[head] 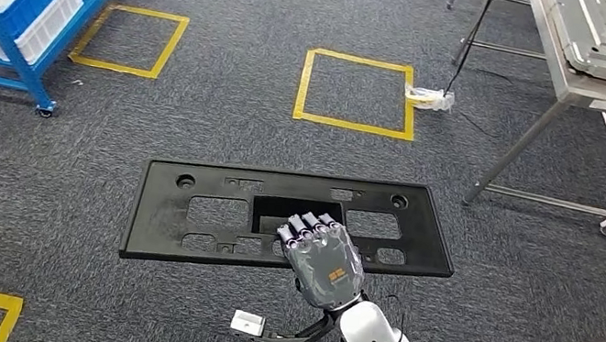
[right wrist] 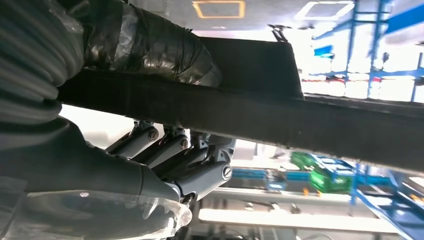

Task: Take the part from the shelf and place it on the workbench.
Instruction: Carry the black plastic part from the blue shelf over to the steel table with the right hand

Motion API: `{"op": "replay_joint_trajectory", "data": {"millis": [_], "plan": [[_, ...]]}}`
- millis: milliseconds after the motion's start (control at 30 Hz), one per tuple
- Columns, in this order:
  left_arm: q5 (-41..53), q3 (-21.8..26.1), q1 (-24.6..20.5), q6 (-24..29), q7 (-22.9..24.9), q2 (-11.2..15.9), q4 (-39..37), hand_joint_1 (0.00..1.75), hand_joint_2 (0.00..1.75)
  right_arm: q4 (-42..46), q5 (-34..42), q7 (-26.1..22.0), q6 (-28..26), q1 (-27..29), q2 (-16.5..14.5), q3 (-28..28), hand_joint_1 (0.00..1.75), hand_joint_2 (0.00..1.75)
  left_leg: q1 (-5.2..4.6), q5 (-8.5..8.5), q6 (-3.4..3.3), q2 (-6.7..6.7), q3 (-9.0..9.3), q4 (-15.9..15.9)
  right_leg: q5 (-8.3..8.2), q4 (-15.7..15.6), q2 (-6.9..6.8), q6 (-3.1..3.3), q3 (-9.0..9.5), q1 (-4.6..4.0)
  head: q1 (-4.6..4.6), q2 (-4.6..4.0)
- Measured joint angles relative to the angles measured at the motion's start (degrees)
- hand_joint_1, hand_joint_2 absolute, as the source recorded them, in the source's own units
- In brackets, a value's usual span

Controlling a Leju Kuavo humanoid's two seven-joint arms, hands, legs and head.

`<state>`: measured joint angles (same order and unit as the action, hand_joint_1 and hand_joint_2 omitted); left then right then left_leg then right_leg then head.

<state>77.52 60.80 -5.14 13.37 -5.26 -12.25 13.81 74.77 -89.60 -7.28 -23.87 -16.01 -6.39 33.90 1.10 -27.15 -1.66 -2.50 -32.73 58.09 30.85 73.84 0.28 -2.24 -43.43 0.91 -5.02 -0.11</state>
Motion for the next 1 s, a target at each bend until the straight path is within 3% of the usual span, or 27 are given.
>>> {"op": "replay_joint_trajectory", "data": {"millis": [67,133,167,233,267,333,400,433,467,500,533,600,667,733,767,833,867,900,967,1000], "plan": [[0.02,0.02,-0.04,-0.02,0.01,-0.01,0.0,0.0,1.75,-0.03,-0.01,0.0,0.0,-0.04,0.09,-0.01,1.66,1.75,-0.02,-0.41,0.35,-1.43,0.51,0.01,-3.85,-7.48,-1.7,0.03,3.86,0.12,0.0,0.0],[0.04,0.03,-0.1,-0.04,0.01,0.0,0.0,0.0,1.75,-0.02,-0.01,0.02,0.0,-0.17,0.09,-0.02,1.66,1.75,-0.24,-0.9,0.98,-2.5,1.0,0.05,-5.85,-13.54,-3.71,0.68,7.07,-0.37,0.02,0.0],[0.05,0.03,-0.15,-0.05,0.01,0.01,0.0,0.0,1.75,-0.02,-0.01,0.07,0.0,-0.23,0.11,-0.04,1.66,1.75,-0.33,-1.1,1.32,-2.96,1.21,0.04,-5.9,-14.54,-4.11,1.07,7.53,-0.68,0.03,0.0],[0.09,0.04,-0.28,-0.07,0.0,-0.02,0.0,0.0,1.75,0.01,-0.01,0.24,-0.01,-0.28,0.16,-0.19,1.66,1.75,-0.28,-1.43,2.0,-3.82,1.56,-0.05,-5.89,-14.85,-2.94,1.89,7.62,-0.88,0.06,0.0],[0.11,0.04,-0.34,-0.05,-0.01,-0.04,0.0,0.0,1.75,0.05,-0.01,0.35,-0.02,-0.28,0.19,-0.28,1.66,1.75,-0.15,-1.85,2.27,-3.38,1.62,0.3,-5.99,-15.15,-2.3,2.3,7.82,-0.8,0.08,0.0],[0.16,0.05,-0.34,-0.02,-0.04,-0.06,0.0,0.0,1.75,0.13,-0.03,0.54,-0.04,-0.35,0.17,-0.4,1.66,1.75,0.13,-4.24,2.56,-0.91,0.26,3.84,-6.23,-15.72,-1.12,3.25,8.3,-0.49,0.12,0.0],[0.16,0.05,-0.15,0.01,-0.07,-0.07,0.0,0.0,1.75,0.15,-0.05,0.61,-0.03,-0.39,0.11,-0.42,1.66,1.75,0.2,-7.81,2.63,1.45,-3.3,11.23,-6.18,-15.72,0.11,3.73,8.41,-0.58,0.16,0.0],[0.16,0.05,-0.03,0.01,-0.06,-0.07,0.0,0.0,1.75,0.14,-0.05,0.61,-0.03,-0.34,0.08,-0.42,1.66,1.75,0.2,-8.92,2.7,1.85,-5.15,14.65,-6.12,-15.64,0.91,3.8,8.42,-0.64,0.18,0.0],[0.16,0.06,0.07,0.01,-0.06,-0.07,0.0,0.0,1.75,0.13,-0.05,0.61,-0.02,-0.27,0.09,-0.42,1.66,1.75,0.21,-8.9,2.75,2.03,-6.33,16.43,-6.04,-15.49,1.79,3.82,8.43,-0.68,0.19,0.0],[0.15,0.07,0.12,0.01,-0.05,-0.06,0.0,0.0,1.75,0.11,-0.05,0.61,-0.02,-0.21,0.09,-0.42,1.66,1.75,0.22,-7.67,2.76,2.12,-6.49,16.0,-5.93,-15.27,2.74,3.77,8.44,-0.68,0.19,0.0],[0.15,0.07,0.13,0.01,-0.05,-0.05,0.0,0.0,1.75,0.11,-0.05,0.61,-0.02,-0.18,0.09,-0.42,1.66,1.75,0.28,-5.46,2.74,2.41,-5.56,13.28,-5.75,-14.96,3.7,3.64,8.46,-0.63,0.2,0.0],[0.14,0.07,0.16,0.0,-0.05,-0.04,0.0,0.0,1.75,0.12,-0.05,0.61,-0.02,-0.2,0.08,-0.42,1.66,1.75,0.57,-1.61,2.66,4.91,-2.6,5.8,-5.25,-14.04,5.38,3.1,8.22,-0.55,0.19,0.0],[0.16,0.07,0.07,0.0,-0.04,-0.03,0.0,0.0,1.75,0.14,-0.05,0.62,-0.02,-0.19,0.07,-0.42,1.66,1.75,0.65,-0.71,2.37,7.16,-1.19,2.42,-5.03,-13.43,6.66,2.38,7.64,-0.47,0.17,0.0],[0.2,0.08,-0.1,0.01,-0.01,-0.04,0.0,0.0,1.75,0.16,-0.05,0.62,-0.02,-0.11,0.1,-0.44,1.66,1.75,0.49,-0.7,1.75,6.57,-1.04,2.24,-5.28,-13.62,7.87,1.64,7.24,-0.28,0.16,0.0],[0.23,0.09,-0.15,0.01,0.0,-0.04,0.0,0.0,1.75,0.17,-0.05,0.63,-0.03,-0.07,0.13,-0.47,1.66,1.75,0.45,-0.52,1.33,5.83,-0.88,1.93,-5.24,-13.53,7.41,1.33,7.13,-0.26,0.14,0.0],[0.24,0.12,-0.12,0.02,-0.02,-0.04,0.0,0.0,1.75,0.17,-0.05,0.63,-0.04,-0.1,0.18,-0.53,1.66,1.75,0.5,-0.21,0.43,4.26,-0.47,1.21,-3.61,-10.82,4.12,0.88,5.84,-0.43,-0.02,0.0],[0.25,0.12,-0.08,0.02,-0.03,-0.04,0.0,0.0,1.75,0.17,-0.05,0.63,-0.04,-0.14,0.19,-0.56,1.66,1.75,0.35,-0.19,0.11,3.44,-0.34,1.04,-2.01,-7.79,2.03,0.71,4.41,-0.49,-0.09,0.0],[0.25,0.12,-0.02,0.03,-0.04,-0.03,0.0,0.0,1.75,0.17,-0.05,0.63,-0.04,-0.16,0.21,-0.57,1.66,1.75,0.21,-0.26,-0.13,2.62,-0.29,0.98,-0.26,-3.97,0.84,0.51,2.46,-0.46,-0.18,0.0],[0.25,0.12,0.07,0.02,-0.03,-0.02,0.0,0.0,1.75,0.15,-0.05,0.71,-0.03,-0.02,0.3,-0.58,1.66,1.75,0.06,-0.46,-0.27,0.93,-0.23,0.97,1.37,1.74,0.27,0.26,-0.61,-0.25,-0.17,0.0],[0.25,0.12,0.06,0.02,-0.02,-0.02,0.0,0.0,1.75,0.14,-0.05,0.76,-0.03,0.06,0.37,-0.58,1.66,1.75,0.04,-0.6,-0.26,0.11,-0.14,0.97,0.68,1.76,0.13,0.22,-0.72,-0.17,-0.17,0.0]]}}
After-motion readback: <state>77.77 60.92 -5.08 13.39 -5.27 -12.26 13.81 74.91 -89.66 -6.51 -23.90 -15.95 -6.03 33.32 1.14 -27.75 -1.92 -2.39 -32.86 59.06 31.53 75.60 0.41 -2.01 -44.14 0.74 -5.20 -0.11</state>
